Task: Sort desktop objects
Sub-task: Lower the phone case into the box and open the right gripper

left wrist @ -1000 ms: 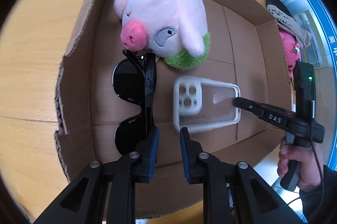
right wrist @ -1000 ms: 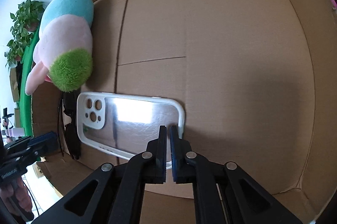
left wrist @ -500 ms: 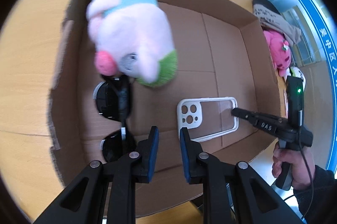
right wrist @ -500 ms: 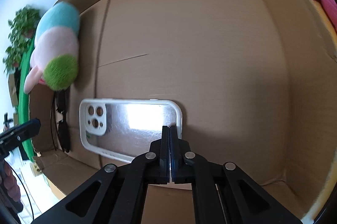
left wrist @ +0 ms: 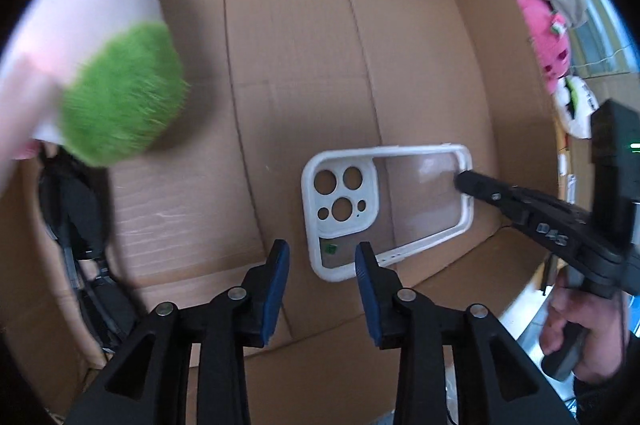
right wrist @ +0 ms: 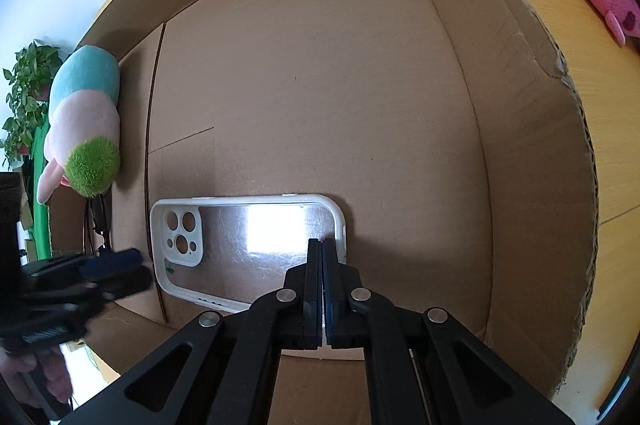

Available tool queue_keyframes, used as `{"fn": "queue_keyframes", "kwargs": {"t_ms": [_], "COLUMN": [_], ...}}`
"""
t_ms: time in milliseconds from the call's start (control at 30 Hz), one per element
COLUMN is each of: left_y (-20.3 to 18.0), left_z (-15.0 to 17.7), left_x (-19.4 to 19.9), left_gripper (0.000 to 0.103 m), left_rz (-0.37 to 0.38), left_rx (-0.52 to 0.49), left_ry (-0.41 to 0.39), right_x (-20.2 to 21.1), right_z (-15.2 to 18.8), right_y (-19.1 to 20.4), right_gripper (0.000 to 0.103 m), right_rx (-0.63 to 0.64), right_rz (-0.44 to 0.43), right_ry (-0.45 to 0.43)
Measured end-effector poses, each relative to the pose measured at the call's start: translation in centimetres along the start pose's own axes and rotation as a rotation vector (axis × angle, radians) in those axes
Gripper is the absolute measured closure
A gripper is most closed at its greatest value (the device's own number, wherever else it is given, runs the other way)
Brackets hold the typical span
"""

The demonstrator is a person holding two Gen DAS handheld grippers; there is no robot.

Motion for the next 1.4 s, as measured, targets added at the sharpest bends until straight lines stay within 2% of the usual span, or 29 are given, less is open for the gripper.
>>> {"fn": "queue_keyframes", "kwargs": {"t_ms": [100,200,267,333,500,633,767,867,933,1000,1100,1167,1233,1267,1300,1367,1400], "left_y": [-0.2,0.0,0.2,0.3,-0.7,-1.4,-0.8,-0.5,-0.6,-0.7,-1.0,-1.4,-1.8,-2.1,-2.0,-1.8,-1.9], "left_z": [-0.2,-0.2,-0.1,0.0,-0.1,-0.4,-0.1,0.3,0.5,0.7,0.5,0.3,0.1,0.0,0.0,0.0,0.0], "left_x": [0.0,0.1,0.4,0.8,2.4,3.0,3.2,3.1,2.8,2.4,1.0,0.2,-0.2,-0.5,-0.7,-0.6,-0.5], "left_gripper": [0.071,0.089,0.09,0.096,0.097,0.097,0.096,0.087,0.067,0.059,0.057,0.057,0.06,0.065,0.085,0.089,0.09], "left_rz": [0.021,-0.004,0.003,0.0,0.01,0.014,0.021,0.035,0.033,0.031,0.019,0.021,0.011,0.02,0.019,0.014,0.02], "left_rx": [-0.002,-0.012,-0.011,-0.018,-0.059,-0.083,-0.033,-0.014,-0.016,-0.015,-0.012,-0.025,-0.041,-0.039,-0.031,-0.035,-0.042], "left_ry": [-0.024,-0.03,-0.038,-0.049,-0.083,-0.081,-0.078,-0.088,-0.087,-0.078,-0.047,-0.028,-0.03,-0.035,-0.028,-0.039,-0.042], "right_x": [0.0,0.0,0.0,0.0,0.1,0.4,0.4,0.4,0.3,0.2,0.1,0.1,0.1,0.1,0.1,0.0,0.0], "right_z": [-0.1,-0.1,0.0,0.2,1.0,1.1,0.8,0.4,0.3,0.3,0.2,0.2,0.2,0.3,0.3,0.4,0.4], "right_y": [0.1,0.0,0.1,0.3,0.8,1.0,0.2,-0.5,-0.7,-1.0,-0.9,-0.7,-0.5,-0.3,-0.2,-0.2,-0.2], "right_gripper": [0.103,0.103,0.103,0.103,0.103,0.103,0.103,0.103,0.103,0.102,0.099,0.092,0.091,0.091,0.092,0.102,0.102], "right_rx": [0.006,0.011,0.012,0.009,0.004,-0.004,-0.027,-0.043,-0.049,-0.061,-0.061,-0.047,-0.022,-0.005,0.007,0.019,0.019], "right_rz": [-0.006,-0.016,-0.027,-0.037,-0.064,-0.076,-0.069,-0.057,-0.048,-0.045,-0.04,-0.044,-0.042,-0.04,-0.041,-0.042,-0.044], "right_ry": [-0.005,-0.01,-0.01,-0.013,-0.018,-0.028,-0.028,-0.031,-0.031,-0.027,-0.027,-0.028,-0.027,-0.026,-0.024,-0.016,-0.018]}}
Point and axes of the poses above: each gripper's, at about its wrist camera, not at the fingertips, and x roughly against the way its jaws point, y to its left, z to its underside, the point moved 8 cm from there along -x, roughly the way its jaws point, and after that the axes turned 9 degrees about z, right-handed, at the moved point
